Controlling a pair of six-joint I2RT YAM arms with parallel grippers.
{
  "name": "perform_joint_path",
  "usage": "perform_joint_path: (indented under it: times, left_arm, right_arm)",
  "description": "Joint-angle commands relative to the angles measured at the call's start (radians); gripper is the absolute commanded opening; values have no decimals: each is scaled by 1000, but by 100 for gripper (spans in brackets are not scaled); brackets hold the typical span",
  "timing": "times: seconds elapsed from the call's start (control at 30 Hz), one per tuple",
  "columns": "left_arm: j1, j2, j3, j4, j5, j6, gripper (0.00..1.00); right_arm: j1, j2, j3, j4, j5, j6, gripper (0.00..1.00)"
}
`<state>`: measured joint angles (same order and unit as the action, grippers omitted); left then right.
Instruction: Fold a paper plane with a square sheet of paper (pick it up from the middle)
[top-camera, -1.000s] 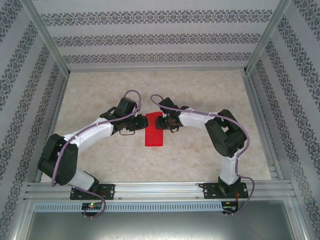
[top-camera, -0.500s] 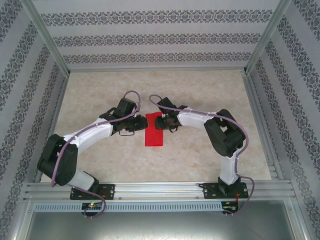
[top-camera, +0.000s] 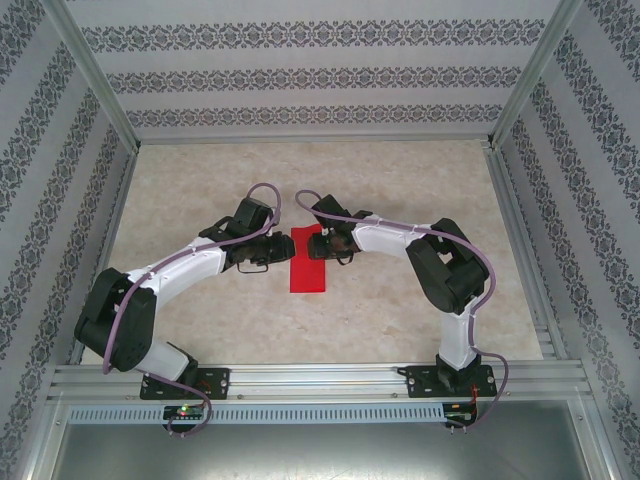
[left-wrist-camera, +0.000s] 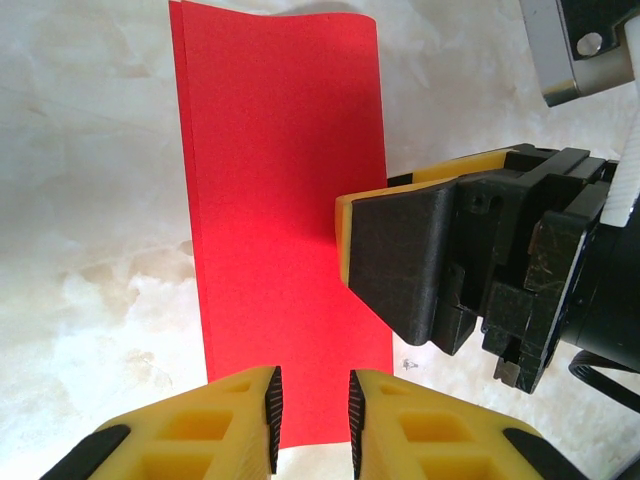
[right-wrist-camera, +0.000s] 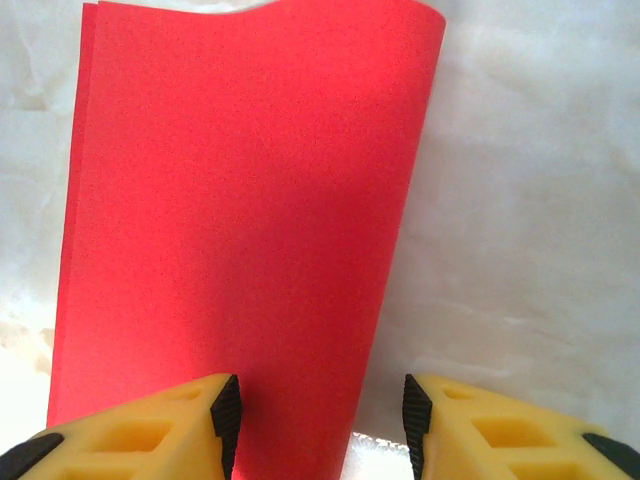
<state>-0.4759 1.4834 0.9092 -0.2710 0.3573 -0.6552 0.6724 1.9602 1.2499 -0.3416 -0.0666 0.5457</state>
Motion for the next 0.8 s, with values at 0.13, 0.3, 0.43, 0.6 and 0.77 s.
perform_joint_path:
  times: [0.13, 0.3, 0.43, 0.6, 0.77]
  left_arm:
    - [11, -17, -13, -6, -4, -1, 28]
    - [11, -14, -16, -4, 0, -1, 28]
    - [11, -13, -17, -4, 2, 0, 28]
    - [11, -10, -24, 3, 4, -3, 28]
    - [11, 0, -29, 16, 6, -9, 28]
  right_arm:
    - [24, 37, 27, -19, 7, -21, 49]
    - [27, 43, 34, -26, 9, -24, 50]
    - [28, 44, 33, -26, 12, -23, 50]
    - [29, 43, 33, -24, 8, -28, 50]
    - [26, 46, 34, -23, 5, -20, 51]
